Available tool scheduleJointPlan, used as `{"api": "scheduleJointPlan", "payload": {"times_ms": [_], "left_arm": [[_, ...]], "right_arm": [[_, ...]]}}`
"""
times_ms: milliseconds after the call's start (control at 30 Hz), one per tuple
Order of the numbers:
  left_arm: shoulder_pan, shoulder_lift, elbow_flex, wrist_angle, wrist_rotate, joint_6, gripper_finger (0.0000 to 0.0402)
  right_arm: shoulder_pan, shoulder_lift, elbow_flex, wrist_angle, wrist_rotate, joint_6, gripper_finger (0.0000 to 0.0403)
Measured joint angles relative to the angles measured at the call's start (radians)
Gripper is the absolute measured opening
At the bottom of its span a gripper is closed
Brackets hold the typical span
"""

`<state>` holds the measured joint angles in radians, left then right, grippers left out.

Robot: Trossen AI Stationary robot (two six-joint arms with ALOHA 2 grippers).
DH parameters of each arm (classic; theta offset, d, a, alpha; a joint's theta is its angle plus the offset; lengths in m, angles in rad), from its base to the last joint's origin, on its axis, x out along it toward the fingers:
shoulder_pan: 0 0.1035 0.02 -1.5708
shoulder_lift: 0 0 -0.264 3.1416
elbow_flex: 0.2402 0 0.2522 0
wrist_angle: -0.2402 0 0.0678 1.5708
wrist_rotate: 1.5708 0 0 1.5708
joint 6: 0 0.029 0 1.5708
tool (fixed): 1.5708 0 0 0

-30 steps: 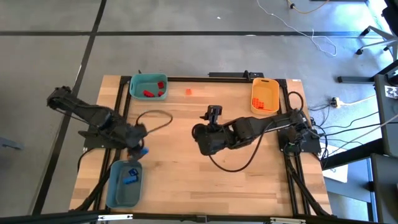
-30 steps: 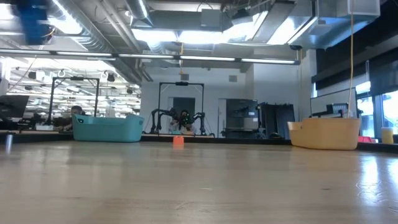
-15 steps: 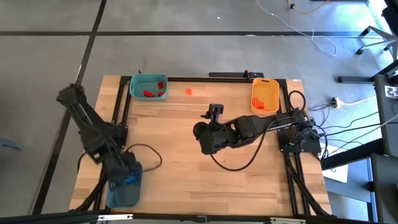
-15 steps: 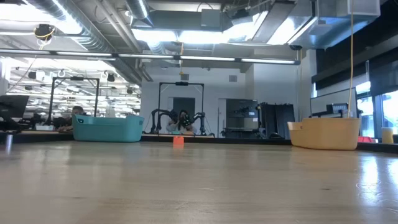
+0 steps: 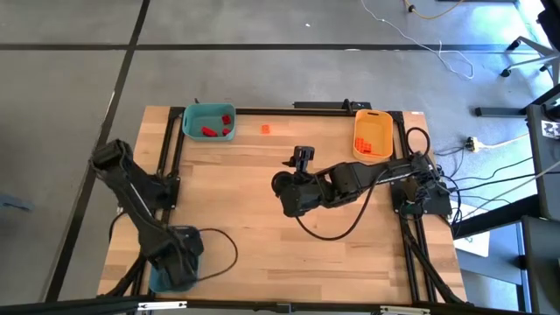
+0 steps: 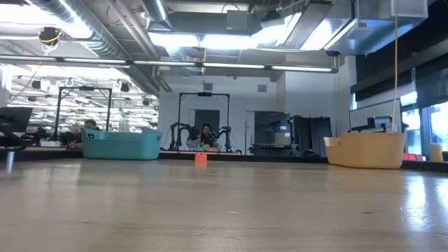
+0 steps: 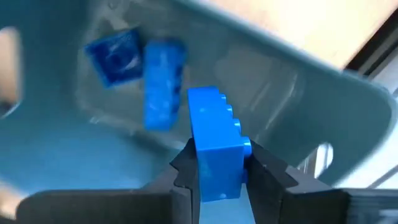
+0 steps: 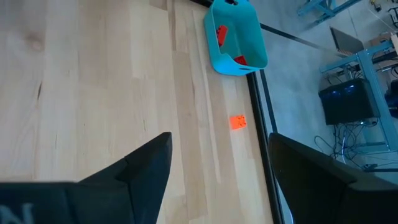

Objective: Sort & place blocks by color
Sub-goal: Put the blue game piece into the gray bin, then put the orange game piece into the yellow bin

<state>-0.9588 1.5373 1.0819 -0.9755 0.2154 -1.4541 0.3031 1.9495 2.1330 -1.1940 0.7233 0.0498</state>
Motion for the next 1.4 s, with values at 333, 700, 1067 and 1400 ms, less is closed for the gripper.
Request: {"api": "scheduleJointPlan", "payload": {"times_ms": [333,700,1067,1400], "left_arm": [[-0.001,0.107,0.000,0.055,0.012,0.025,0.0081],[0.001,0.107,0.000,0.035,0.004,0.017,0.0154],[0.003,0.073,0.000,0.044,0.050,-0.059,0.0167],[0.005,-0.203,0.001,0.042,-0.241,-0.247,0.0168]], "right_arm": [[0.000,0.001,0.000,0.000,-0.001,-0.001,0.0268],[0.000,0.001,0.000,-0.001,-0.019,-0.002,0.0268],[-0.001,0.001,0.000,-0.001,-0.019,-0.002,0.0268],[-0.042,0.001,0.000,-0.005,-0.125,-0.002,0.0268]]}}
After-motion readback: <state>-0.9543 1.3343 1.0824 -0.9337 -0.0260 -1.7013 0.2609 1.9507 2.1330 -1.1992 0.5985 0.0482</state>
